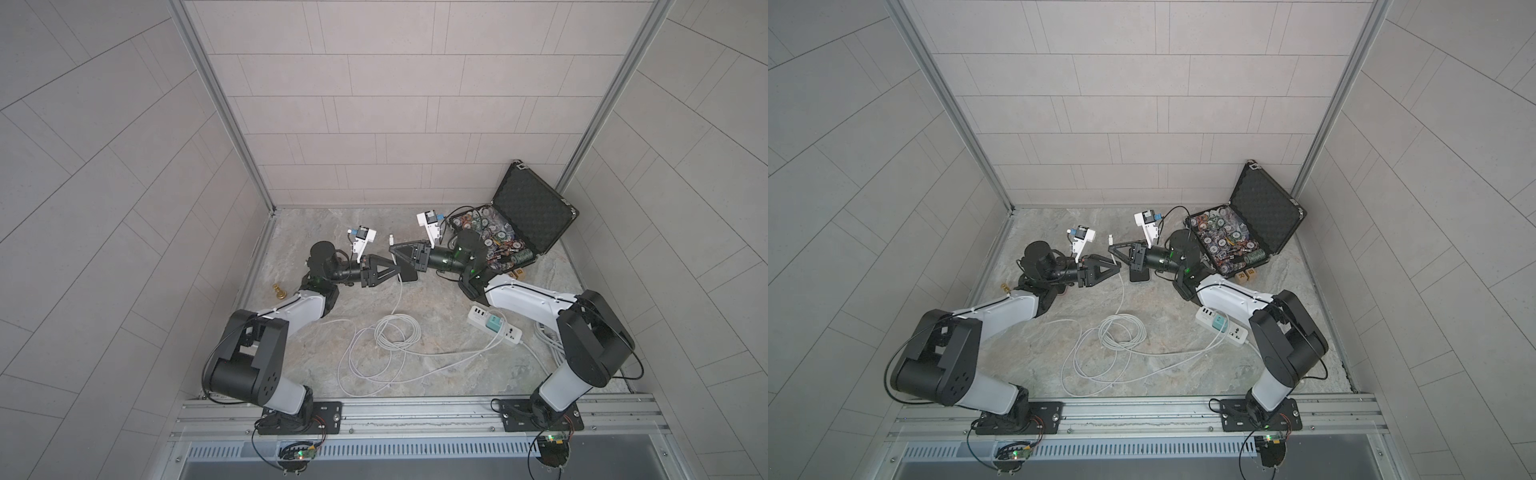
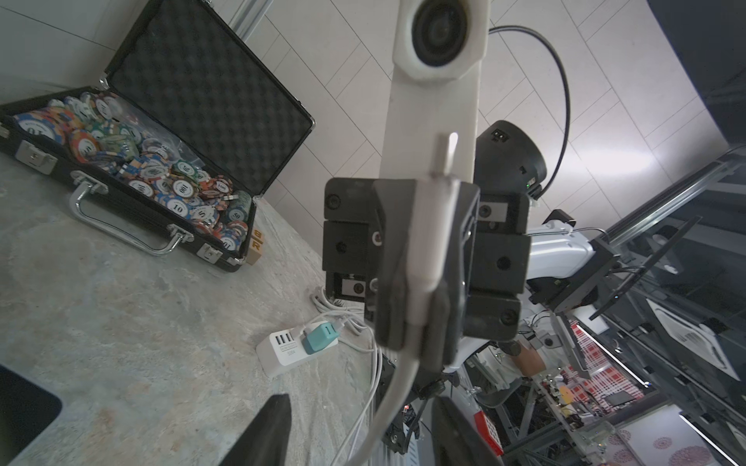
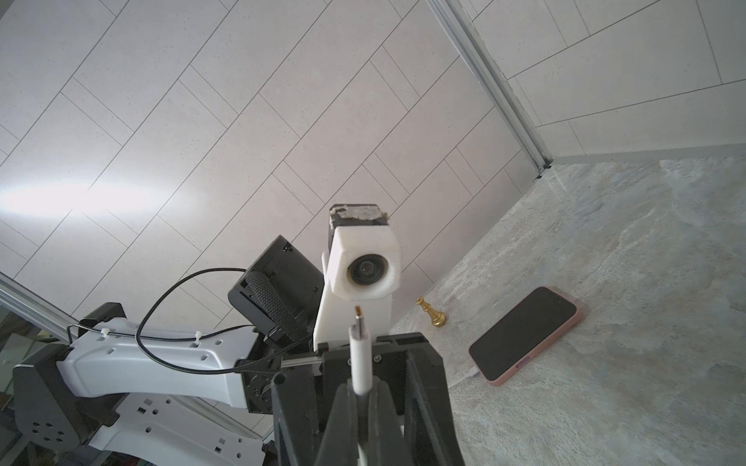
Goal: Plug the charging cable into the phone
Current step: Pick up the charging cable from the center of the board, then pick up the phone at the center of the board.
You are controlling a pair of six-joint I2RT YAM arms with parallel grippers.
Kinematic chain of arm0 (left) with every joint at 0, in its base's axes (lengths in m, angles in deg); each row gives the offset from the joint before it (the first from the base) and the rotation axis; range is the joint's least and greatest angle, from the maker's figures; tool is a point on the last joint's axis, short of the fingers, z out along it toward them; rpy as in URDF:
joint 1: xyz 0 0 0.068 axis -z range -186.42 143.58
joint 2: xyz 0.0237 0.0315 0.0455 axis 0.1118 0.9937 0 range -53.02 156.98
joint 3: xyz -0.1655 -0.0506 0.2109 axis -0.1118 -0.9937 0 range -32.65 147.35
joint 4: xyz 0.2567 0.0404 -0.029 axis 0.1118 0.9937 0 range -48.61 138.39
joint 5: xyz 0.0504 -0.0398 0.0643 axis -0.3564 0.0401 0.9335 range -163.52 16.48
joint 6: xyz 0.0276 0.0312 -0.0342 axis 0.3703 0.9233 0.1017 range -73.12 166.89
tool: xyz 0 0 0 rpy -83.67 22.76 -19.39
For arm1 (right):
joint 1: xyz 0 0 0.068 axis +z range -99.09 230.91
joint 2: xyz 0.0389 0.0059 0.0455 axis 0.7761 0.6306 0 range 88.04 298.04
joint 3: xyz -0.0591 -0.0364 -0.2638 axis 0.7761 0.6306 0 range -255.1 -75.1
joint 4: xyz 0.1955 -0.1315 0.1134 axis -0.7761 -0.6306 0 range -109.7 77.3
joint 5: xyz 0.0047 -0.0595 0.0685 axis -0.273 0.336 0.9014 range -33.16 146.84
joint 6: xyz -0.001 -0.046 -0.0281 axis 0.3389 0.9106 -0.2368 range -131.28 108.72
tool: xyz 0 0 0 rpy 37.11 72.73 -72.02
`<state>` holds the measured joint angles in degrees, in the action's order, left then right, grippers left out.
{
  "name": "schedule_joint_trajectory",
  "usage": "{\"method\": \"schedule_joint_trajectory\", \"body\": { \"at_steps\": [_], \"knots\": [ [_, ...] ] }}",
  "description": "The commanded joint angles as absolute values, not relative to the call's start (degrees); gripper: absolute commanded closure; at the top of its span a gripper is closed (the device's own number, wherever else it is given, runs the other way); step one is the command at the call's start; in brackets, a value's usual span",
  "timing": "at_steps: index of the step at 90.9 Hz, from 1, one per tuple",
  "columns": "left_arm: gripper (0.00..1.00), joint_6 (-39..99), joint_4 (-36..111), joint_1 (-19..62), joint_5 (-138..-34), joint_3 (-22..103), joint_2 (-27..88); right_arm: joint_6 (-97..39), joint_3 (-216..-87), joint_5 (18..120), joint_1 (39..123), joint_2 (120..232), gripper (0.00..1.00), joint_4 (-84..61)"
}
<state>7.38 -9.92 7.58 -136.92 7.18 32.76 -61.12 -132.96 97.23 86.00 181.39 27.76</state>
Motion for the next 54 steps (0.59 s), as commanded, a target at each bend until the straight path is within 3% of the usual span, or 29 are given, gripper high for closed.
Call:
{"method": "schedule_joint_trajectory", "body": {
  "at_steps": [1,12,23,31,40,46,54],
  "knots": [
    [0.22,6.9,-8.4,7.1,-137.2,8.6,32.3,-61.1,-130.4,98.3,84.6,180.6,1.0,28.5],
    [0.14,6.2,-5.9,4.6,-139.4,10.6,34.5,-60.5,-127.7,99.5,81.2,178.9,1.0,26.2],
    [0.0,12.9,5.4,2.9,-133.2,12.2,34.4,-55.5,-125.0,97.8,78.2,174.0,1.0,17.9],
    [0.0,25.7,25.4,4.6,-123.0,17.0,34.5,-48.8,-125.0,92.2,77.2,168.4,1.0,5.4],
    [0.0,35.4,46.9,9.1,-102.9,26.8,37.9,-41.3,-125.8,85.5,77.2,163.6,1.0,-6.4],
    [0.0,36.6,57.5,11.7,-91.2,34.8,42.3,-38.1,-125.8,82.5,77.2,161.6,1.0,-11.7],
    [0.0,34.3,67.2,13.9,-84.6,44.6,48.7,-35.9,-125.0,80.1,77.2,159.9,1.0,-15.7]
  ]
}}
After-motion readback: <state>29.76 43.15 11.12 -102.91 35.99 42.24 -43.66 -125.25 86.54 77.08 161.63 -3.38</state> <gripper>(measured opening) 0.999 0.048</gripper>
